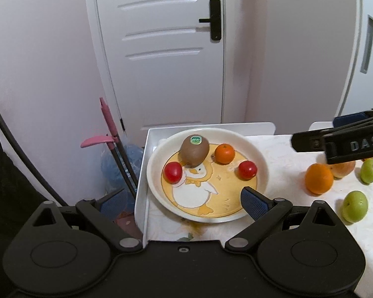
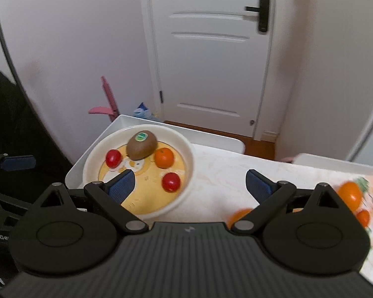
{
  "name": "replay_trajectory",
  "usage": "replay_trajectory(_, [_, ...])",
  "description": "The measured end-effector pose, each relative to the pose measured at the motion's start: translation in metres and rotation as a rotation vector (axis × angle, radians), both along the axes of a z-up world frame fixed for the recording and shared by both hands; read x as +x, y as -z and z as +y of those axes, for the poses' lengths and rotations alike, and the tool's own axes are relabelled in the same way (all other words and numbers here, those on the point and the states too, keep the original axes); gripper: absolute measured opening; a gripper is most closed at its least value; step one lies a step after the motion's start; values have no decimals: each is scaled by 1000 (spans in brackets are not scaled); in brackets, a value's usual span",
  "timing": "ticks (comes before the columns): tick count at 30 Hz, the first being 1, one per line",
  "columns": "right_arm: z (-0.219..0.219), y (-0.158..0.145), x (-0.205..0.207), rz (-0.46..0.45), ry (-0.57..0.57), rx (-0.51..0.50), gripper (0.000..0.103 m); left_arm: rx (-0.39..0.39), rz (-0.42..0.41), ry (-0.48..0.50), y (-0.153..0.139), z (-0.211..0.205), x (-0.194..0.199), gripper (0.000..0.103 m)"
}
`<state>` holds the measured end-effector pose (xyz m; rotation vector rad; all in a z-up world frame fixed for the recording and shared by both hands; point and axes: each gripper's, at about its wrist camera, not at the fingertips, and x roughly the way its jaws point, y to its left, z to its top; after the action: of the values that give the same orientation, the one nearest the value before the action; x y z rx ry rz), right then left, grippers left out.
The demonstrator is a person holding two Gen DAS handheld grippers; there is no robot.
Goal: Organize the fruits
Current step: 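Move both tools back over the remaining fruits on the table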
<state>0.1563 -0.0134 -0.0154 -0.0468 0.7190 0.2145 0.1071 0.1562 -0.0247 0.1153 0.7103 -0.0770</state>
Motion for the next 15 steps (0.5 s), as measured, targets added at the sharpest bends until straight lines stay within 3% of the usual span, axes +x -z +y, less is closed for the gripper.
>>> replay_trajectory(8, [-47, -9, -34, -12, 80, 0, 103, -11, -29, 46, -12, -21, -16, 100])
replay_trajectory(15, [-95, -7, -57, -17, 78, -3, 103, -18, -46, 26, -19, -53, -40, 100])
